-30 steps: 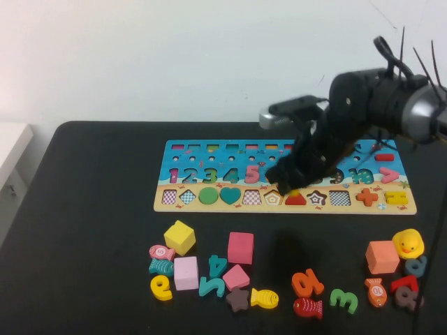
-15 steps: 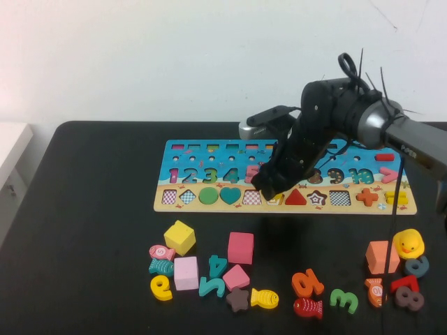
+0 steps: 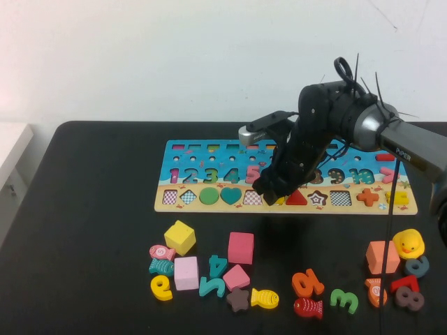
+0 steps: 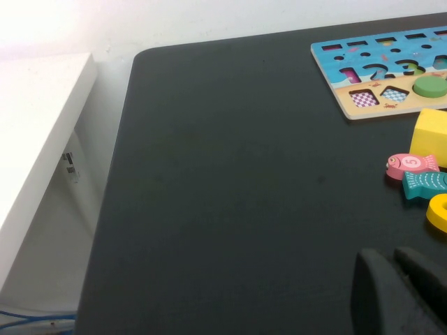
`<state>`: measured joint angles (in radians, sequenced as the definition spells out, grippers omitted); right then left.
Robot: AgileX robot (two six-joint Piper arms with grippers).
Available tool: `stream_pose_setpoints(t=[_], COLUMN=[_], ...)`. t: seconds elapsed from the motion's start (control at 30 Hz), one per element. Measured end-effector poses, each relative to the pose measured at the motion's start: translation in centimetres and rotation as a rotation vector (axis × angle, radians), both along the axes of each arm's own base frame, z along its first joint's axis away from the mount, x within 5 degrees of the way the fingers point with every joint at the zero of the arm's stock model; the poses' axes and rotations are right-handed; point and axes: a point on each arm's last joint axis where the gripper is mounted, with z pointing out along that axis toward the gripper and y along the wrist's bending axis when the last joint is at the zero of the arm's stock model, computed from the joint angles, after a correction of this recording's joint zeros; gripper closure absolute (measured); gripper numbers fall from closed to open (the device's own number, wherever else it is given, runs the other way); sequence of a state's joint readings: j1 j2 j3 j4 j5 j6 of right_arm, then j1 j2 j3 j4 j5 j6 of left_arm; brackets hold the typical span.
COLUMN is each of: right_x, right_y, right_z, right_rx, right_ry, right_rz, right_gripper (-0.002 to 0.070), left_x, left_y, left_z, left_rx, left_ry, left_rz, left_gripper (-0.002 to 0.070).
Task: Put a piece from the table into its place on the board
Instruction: Place the "five-pointed star" into the hole of the five-pointed star
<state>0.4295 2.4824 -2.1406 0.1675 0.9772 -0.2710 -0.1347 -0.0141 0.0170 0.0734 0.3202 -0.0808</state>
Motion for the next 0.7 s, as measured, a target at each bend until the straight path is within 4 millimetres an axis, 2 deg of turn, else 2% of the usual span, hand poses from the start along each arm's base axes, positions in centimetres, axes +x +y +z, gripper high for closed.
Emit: stream_pose_setpoints(t=[0.7], right_x=[-0.08], right_y=[-0.15], right_z=[-0.04], right_rx=[-0.023], right_ry=[0.022], right_rz=[-0.085], right_gripper=[0.0308], left_x=[0.00], left_y=[0.00], left_z=[0.00], left_rx=[0.000], left_ry=[0.000], left_rz=[0.000], left_gripper=[0.0676])
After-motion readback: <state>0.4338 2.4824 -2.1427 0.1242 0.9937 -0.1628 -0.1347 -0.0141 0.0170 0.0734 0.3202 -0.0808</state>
